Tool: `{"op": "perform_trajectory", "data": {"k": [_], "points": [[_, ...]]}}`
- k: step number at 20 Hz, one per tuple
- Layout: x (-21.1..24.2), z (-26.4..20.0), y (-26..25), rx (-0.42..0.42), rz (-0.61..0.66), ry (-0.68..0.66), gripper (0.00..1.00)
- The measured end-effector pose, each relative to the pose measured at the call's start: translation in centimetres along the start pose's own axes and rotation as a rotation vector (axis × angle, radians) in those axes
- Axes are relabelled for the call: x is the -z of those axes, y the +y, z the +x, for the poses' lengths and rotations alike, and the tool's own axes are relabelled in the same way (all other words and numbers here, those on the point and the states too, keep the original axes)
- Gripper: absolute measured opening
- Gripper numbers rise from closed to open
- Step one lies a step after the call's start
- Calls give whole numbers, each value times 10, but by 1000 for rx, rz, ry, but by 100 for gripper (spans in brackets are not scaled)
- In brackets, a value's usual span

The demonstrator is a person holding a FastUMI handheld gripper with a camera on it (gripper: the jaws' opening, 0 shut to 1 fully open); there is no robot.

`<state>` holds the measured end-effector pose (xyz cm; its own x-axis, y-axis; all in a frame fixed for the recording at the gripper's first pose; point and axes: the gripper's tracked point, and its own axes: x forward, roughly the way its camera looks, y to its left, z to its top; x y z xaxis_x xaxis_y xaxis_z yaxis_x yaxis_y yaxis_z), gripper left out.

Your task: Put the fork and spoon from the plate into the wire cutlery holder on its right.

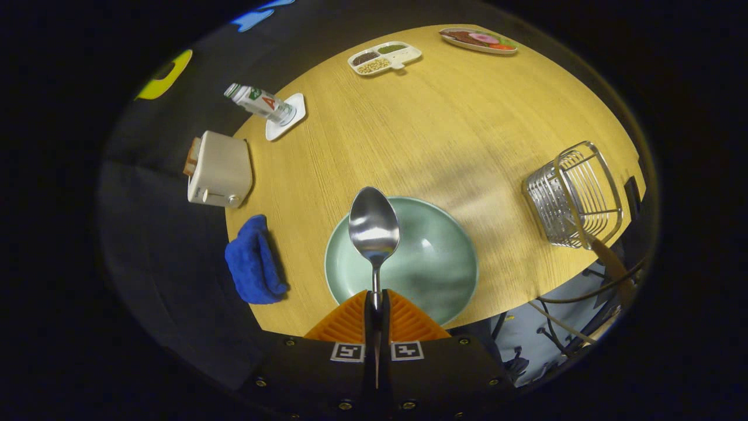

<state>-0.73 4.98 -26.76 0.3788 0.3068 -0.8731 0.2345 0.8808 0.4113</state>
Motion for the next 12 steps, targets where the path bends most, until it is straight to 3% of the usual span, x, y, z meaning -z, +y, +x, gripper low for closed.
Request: {"op": "perform_trajectory", "data": {"k": [6,12], "points": [[-48,-61,-50,30,55,-109,2],[-69,-95,-126,132,90,-131,2]]}}
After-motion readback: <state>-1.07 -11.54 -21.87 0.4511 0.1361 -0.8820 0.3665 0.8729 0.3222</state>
